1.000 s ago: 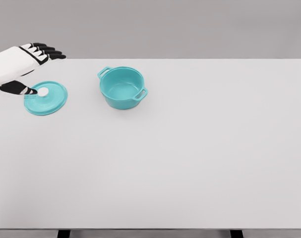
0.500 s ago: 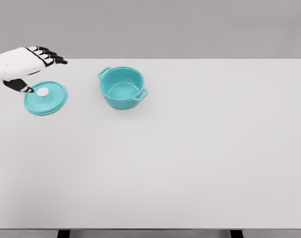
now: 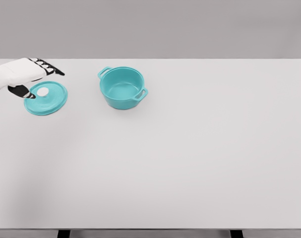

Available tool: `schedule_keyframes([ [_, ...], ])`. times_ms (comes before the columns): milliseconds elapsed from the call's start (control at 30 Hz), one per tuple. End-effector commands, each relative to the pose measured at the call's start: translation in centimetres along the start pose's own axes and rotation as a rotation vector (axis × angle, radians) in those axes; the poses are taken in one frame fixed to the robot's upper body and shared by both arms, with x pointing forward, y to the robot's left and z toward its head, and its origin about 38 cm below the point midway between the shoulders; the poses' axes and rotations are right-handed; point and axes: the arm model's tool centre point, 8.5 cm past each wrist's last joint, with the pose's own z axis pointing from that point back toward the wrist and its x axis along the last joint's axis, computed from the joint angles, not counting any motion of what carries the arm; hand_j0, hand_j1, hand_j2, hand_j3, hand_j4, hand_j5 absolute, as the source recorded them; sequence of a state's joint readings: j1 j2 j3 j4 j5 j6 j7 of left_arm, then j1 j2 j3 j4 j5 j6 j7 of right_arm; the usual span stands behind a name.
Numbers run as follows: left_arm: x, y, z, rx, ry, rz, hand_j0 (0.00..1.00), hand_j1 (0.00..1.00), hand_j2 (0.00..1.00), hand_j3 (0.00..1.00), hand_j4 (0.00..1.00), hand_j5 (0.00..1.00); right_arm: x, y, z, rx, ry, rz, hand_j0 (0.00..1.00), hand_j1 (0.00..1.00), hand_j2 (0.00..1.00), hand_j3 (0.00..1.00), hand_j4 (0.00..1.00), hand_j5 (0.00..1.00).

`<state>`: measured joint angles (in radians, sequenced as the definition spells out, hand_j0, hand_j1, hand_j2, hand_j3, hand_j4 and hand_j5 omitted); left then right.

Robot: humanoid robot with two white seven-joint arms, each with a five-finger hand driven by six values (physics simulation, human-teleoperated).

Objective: Cover the pot with left arm

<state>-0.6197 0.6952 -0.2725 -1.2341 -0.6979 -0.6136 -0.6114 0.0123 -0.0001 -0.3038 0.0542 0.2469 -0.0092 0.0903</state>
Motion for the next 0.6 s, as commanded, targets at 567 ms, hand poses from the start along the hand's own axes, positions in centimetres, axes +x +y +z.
schedule_keyframes([
  [567, -1.5, -3.3, -0.7, -0.069, 0.033, 0.095, 0.79, 0.79, 0.79, 0.79, 0.79, 0.79, 0.0, 0.0, 0.0, 0.000, 0.000, 0.000, 1.00, 1.00, 1.00, 1.00, 1.00, 1.00],
])
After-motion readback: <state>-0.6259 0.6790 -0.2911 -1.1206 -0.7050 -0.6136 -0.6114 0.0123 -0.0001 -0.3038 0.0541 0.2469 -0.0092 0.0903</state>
